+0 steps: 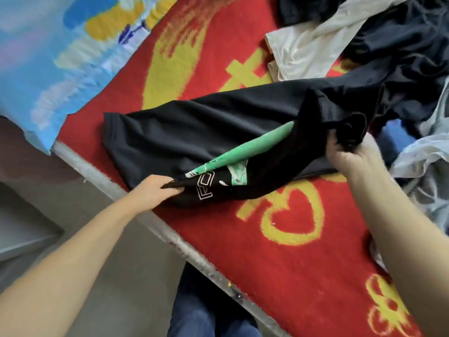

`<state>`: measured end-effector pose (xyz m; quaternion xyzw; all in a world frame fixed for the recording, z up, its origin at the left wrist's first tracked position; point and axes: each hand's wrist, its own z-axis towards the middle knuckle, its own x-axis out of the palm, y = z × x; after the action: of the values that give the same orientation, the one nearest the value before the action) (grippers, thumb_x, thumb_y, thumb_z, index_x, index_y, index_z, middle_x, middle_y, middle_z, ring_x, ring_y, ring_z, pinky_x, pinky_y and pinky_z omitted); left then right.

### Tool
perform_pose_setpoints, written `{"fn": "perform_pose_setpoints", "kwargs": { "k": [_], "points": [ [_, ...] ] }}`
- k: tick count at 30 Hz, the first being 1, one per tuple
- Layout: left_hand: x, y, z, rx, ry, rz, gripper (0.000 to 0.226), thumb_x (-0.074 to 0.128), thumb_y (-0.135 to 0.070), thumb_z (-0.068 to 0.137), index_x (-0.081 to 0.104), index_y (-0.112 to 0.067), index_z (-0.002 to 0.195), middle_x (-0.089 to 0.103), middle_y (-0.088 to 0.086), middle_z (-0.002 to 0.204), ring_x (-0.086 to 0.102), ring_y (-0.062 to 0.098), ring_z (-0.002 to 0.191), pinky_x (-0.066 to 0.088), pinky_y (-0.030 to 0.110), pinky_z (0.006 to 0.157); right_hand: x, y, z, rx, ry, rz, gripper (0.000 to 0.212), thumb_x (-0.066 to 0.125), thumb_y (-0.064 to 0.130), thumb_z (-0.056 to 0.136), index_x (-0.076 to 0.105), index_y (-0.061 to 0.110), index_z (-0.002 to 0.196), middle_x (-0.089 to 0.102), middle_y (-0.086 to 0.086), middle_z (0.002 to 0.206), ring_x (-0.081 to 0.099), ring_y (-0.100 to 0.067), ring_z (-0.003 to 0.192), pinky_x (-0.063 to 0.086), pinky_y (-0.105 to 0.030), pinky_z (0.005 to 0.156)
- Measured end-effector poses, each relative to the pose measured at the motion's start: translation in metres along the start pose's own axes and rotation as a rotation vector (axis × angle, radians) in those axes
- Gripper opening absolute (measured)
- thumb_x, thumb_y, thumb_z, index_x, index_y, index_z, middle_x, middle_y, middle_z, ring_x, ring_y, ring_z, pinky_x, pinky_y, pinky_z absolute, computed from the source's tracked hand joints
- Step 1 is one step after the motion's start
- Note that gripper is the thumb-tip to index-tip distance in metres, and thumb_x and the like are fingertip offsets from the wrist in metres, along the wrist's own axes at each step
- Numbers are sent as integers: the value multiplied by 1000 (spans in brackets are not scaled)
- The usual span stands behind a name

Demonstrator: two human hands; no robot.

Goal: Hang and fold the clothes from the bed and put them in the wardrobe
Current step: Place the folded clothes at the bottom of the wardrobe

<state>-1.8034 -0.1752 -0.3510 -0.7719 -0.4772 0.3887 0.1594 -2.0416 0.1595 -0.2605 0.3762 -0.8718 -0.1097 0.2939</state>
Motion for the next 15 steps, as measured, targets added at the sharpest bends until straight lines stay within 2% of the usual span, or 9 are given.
{"fn": "perform_pose_setpoints", "kwargs": {
  "k": [1, 2, 3, 5, 8, 10, 11, 12, 15],
  "points": [
    [-13, 1, 9, -35, -13, -18, 29, 66, -27, 88, 65, -3, 71, 49, 0, 62, 43, 10, 61, 31, 26, 59, 4, -12, 20, -16, -29, 70, 16, 53, 5, 86, 67, 0, 79, 68, -13, 76, 68, -23, 68, 58, -31, 56],
    [-22, 2, 19, -62, -59, -14, 37, 65, -33, 88, 59, -6, 63, 45, -1, 58, 41, 10, 56, 29, 27, 55, 2, -22, 35, -25, 5, 101, 24, 50, 14, 95, 66, -3, 98, 68, -16, 96, 69, -26, 89, 59, -36, 72],
    [-27, 4, 28, -77, -123, 25, 44, 64, -38, 88, 52, -9, 57, 41, -2, 54, 39, 11, 53, 28, 27, 53, 1, -30, 45, -30, 30, 64, 37, 46, 25, 99, 57, -1, 123, 61, -16, 122, 59, -27, 116, 53, -40, 91],
    [-24, 8, 43, -114, -255, 188, 49, 61, -47, 88, 47, -12, 56, 45, 0, 53, 46, 19, 57, 33, 32, 56, -14, -46, 58, -82, 44, -295, 55, 43, 35, 101, 26, 14, 149, 33, -8, 153, 31, -24, 142, 34, -43, 111],
    [-8, 23, 49, -237, -414, 164, 41, 61, -56, 84, 56, -17, 71, 60, -2, 69, 55, 24, 75, 44, 35, 70, -35, -71, 61, -306, 84, -1198, 75, 54, 31, 97, 7, 22, 154, 16, -8, 160, 19, -18, 146, 21, -35, 117],
    [2, 37, 41, -273, -419, -7, 35, 64, -53, 83, 57, -20, 77, 62, -4, 75, 55, 19, 77, 43, 33, 72, -45, -90, 51, -555, 117, -1817, 79, 56, 33, 94, 7, 19, 154, 9, -13, 161, 8, -26, 148, 15, -43, 118],
    [5, 43, 35, -253, -399, -34, 32, 66, -49, 84, 57, -19, 75, 60, -4, 71, 54, 18, 75, 41, 32, 69, -47, -101, 40, -710, 150, -2022, 79, 58, 34, 92, 11, 17, 154, 8, -15, 160, 5, -31, 148, 15, -51, 116],
    [6, 48, 28, -219, -382, -31, 32, 66, -44, 85, 55, -18, 70, 55, -4, 64, 51, 18, 69, 38, 32, 63, -48, -114, 25, -839, 243, -2141, 79, 60, 34, 89, 16, 17, 153, 10, -16, 160, 5, -34, 148, 15, -56, 113],
    [1, 44, 14, -164, -394, 25, 49, 60, -39, 91, 38, -15, 54, 32, -5, 48, 36, 21, 57, 29, 34, 54, -51, -170, -23, -1051, 747, -2200, 85, 67, 40, 77, 28, 21, 150, 20, -15, 158, 16, -35, 146, 21, -66, 109]
  ]
}}
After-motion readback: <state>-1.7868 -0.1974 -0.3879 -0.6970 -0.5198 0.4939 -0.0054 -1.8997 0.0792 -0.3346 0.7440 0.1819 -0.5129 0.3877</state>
